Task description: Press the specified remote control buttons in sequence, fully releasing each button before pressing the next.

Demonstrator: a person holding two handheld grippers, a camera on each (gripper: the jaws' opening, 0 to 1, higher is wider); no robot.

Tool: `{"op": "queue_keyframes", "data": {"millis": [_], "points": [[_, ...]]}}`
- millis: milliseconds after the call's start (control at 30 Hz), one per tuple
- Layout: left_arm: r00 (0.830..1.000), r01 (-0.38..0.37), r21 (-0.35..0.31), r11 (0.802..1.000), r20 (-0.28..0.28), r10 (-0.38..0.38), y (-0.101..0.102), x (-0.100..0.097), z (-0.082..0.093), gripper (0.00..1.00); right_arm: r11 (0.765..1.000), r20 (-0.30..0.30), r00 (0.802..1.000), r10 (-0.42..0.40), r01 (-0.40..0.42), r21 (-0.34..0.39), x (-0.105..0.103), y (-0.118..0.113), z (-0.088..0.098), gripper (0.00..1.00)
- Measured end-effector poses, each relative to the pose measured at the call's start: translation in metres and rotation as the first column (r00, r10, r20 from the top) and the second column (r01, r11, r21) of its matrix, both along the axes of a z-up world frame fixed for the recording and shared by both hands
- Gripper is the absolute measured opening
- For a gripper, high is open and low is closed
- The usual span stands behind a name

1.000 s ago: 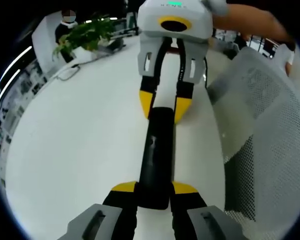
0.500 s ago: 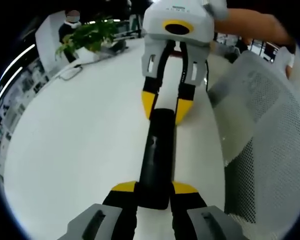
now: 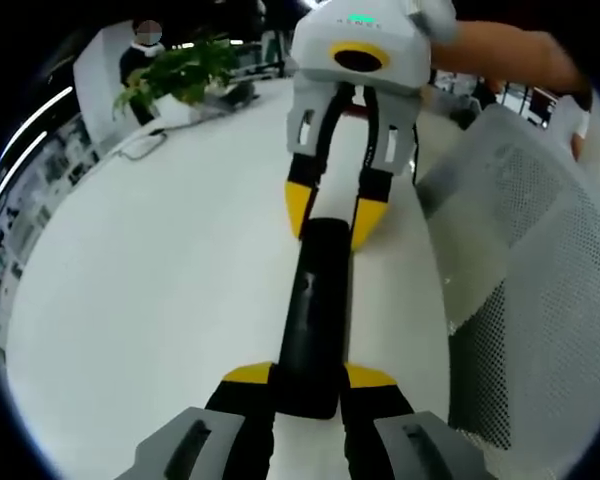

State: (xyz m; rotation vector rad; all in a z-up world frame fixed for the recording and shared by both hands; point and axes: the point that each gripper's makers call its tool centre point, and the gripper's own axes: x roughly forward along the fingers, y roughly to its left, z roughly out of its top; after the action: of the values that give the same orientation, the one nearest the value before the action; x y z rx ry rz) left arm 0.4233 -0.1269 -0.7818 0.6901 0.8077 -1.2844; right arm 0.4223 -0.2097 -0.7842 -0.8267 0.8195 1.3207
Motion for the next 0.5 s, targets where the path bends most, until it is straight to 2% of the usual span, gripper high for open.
{"op": "queue_keyframes", "data": {"millis": [200, 500], "points": [[1.0, 0.004, 0.002, 1.0, -0.002, -0.004, 0.0, 0.001, 0.0, 0.24, 1.0, -0.001, 1.0, -0.018, 0.018, 0.013, 0.004, -0.002, 0.004, 0.22], [1.0, 0.014, 0.008, 1.0, 0.003, -0.014, 0.0, 0.001, 0.0, 0.24, 1.0, -0.009, 1.0, -0.019, 0.019, 0.02, 0.0, -0.003, 0.012, 0.24]]}}
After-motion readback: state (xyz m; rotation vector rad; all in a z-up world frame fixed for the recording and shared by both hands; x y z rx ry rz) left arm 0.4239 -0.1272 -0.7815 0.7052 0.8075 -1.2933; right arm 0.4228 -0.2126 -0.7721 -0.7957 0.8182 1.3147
